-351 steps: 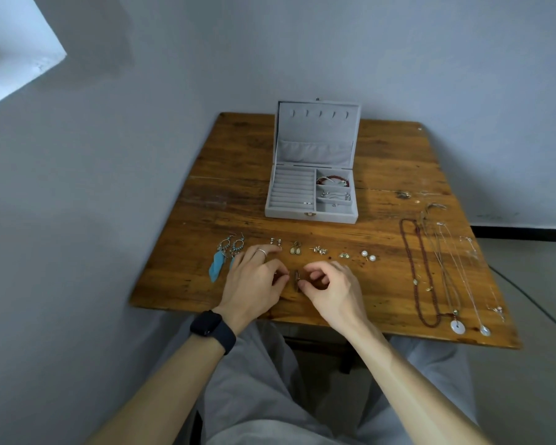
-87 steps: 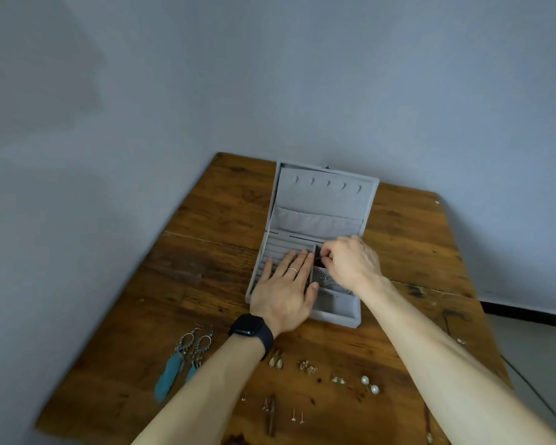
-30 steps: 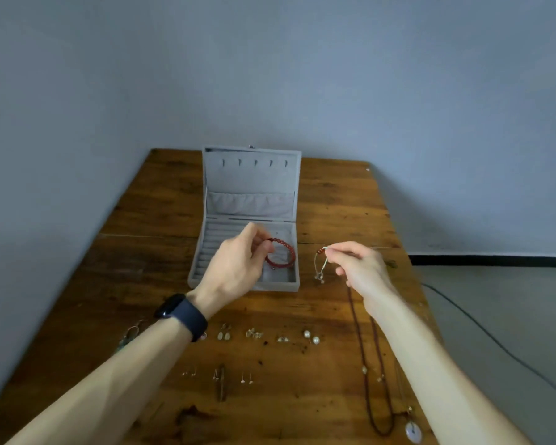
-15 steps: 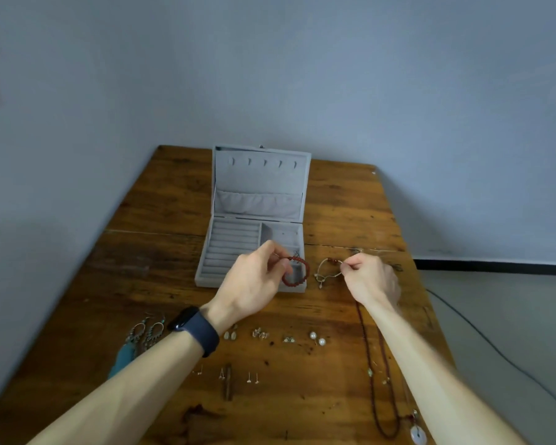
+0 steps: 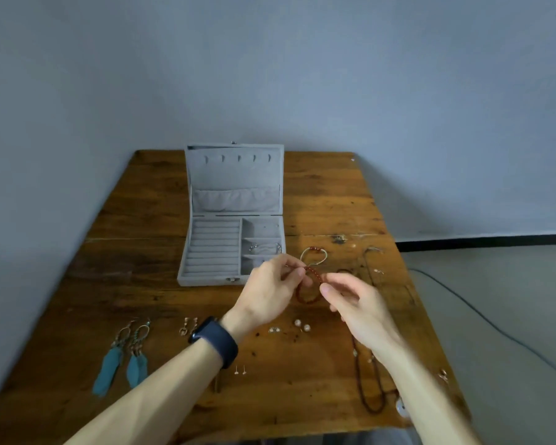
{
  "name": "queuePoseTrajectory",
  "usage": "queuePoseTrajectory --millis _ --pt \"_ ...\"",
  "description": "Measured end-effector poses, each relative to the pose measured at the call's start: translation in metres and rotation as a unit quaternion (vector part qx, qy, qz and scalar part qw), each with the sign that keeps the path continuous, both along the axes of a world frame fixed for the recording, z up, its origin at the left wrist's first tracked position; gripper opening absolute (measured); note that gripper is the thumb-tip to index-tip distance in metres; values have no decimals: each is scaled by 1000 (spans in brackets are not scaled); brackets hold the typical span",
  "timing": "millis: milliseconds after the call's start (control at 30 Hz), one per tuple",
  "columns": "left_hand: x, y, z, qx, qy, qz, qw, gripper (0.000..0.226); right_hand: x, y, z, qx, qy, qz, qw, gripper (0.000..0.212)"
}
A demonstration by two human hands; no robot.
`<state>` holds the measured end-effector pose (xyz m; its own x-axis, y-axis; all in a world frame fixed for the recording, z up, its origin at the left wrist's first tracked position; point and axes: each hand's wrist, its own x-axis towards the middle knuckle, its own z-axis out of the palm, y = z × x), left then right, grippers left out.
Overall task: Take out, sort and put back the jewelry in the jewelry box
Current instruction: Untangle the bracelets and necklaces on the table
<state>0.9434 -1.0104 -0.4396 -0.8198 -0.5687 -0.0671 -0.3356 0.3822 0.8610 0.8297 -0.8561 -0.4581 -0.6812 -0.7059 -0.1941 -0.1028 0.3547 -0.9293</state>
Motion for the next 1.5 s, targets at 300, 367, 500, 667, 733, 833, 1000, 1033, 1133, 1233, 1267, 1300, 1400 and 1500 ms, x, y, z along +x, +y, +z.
queuePoseTrajectory --millis 300,367,500,667,733,833,1000,1033,1133,1233,1267,1300,1400,1500 --pt "1 5 -11 -88 -40 0 995 9 -1 17 -11 42 145 -2 989 13" --pt "5 -1 -18 -139 -44 -8 989 9 -5 14 -10 50 180 -7 982 16" --pt "15 -16 -25 -250 -71 5 966 30 -10 6 -8 70 214 10 974 15" --pt "34 -41 -44 -298 -212 43 930 64 -8 -3 -8 78 227 22 971 17" --pt "40 -46 -52 -314 -238 41 918 69 -8 -6 -10 87 231 20 969 17" --pt "42 -47 -56 -327 -250 34 911 72 -10 -9 -15 120 258 -2 959 20" --pt "42 -47 -58 -334 -250 33 908 73 -13 -14 -24 179 319 -25 930 22" --pt "42 -47 -58 -335 -248 33 908 74 -14 -16 -25 186 338 -25 922 20" --pt "41 -47 -58 -330 -249 33 910 74 -15 -20 -25 202 384 -18 901 16" --pt "41 -47 -58 -329 -251 34 909 74 -13 -22 -23 224 409 -11 885 16" --pt "41 -47 -59 -329 -252 33 910 74 -12 -22 -23 230 413 -12 881 16" --pt "41 -47 -58 -330 -252 33 909 74 -11 -22 -23 234 417 -14 878 15" --pt "41 -46 -59 -335 -251 34 907 74 -9 -20 -23 241 430 -17 870 16" --pt "40 -46 -59 -341 -252 38 905 74 -9 -19 -24 240 435 -20 867 17"
